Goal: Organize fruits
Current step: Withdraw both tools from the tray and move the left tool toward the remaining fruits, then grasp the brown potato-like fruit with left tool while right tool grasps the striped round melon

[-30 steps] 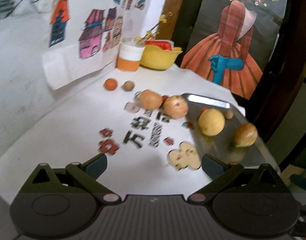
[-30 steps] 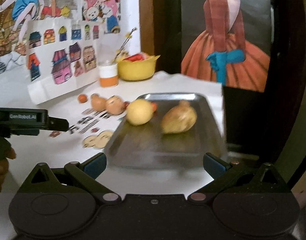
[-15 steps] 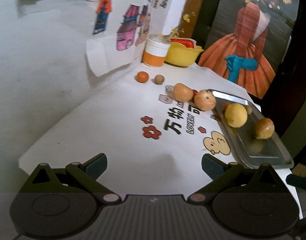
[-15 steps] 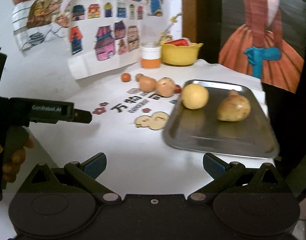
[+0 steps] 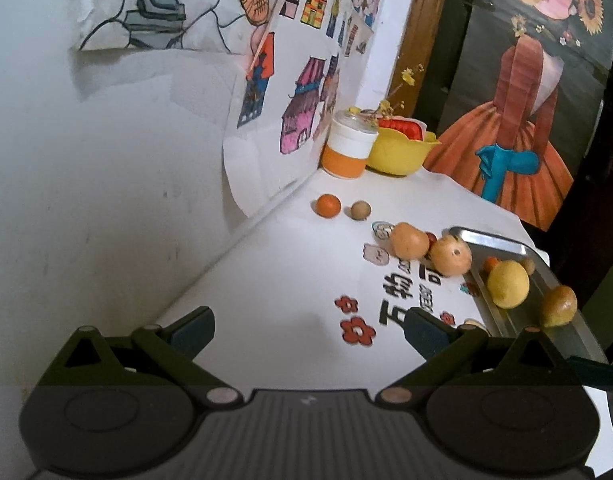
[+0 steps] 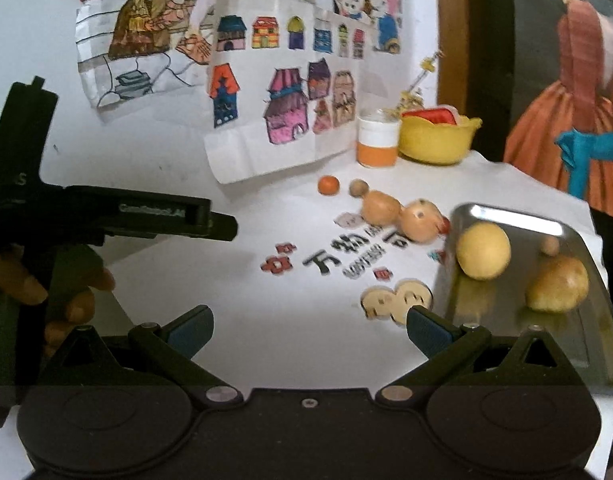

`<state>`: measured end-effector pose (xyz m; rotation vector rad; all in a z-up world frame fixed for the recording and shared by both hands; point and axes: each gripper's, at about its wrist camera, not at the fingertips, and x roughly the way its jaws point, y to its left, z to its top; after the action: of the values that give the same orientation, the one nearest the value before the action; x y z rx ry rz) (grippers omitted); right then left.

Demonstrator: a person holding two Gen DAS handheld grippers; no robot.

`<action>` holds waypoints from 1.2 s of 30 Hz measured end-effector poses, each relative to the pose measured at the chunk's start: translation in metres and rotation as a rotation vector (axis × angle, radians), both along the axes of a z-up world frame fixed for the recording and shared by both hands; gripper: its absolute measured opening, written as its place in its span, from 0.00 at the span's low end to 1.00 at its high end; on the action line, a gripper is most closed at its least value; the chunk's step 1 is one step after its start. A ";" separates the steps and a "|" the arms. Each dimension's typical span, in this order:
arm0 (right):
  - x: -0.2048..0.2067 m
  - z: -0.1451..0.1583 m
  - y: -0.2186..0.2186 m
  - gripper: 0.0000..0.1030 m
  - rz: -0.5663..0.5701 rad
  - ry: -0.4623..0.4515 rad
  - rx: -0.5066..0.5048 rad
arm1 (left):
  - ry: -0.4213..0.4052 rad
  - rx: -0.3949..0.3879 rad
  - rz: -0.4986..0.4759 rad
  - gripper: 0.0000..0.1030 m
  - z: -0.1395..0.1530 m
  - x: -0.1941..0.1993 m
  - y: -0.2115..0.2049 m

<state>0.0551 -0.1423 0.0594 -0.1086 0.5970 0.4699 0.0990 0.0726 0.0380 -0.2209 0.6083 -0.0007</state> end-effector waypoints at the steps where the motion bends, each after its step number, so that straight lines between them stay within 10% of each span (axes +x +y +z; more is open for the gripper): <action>1: 0.004 0.002 0.001 0.99 0.006 -0.005 -0.004 | -0.002 -0.002 0.001 1.00 0.000 0.003 0.000; 36: 0.157 -0.026 -0.022 0.99 0.024 -0.126 -0.364 | 0.075 0.009 -0.184 1.00 -0.022 0.147 -0.064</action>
<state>0.2119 -0.1638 0.0336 -0.4886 0.5530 0.3710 0.2464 0.0091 0.0162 -0.1561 0.7012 -0.1682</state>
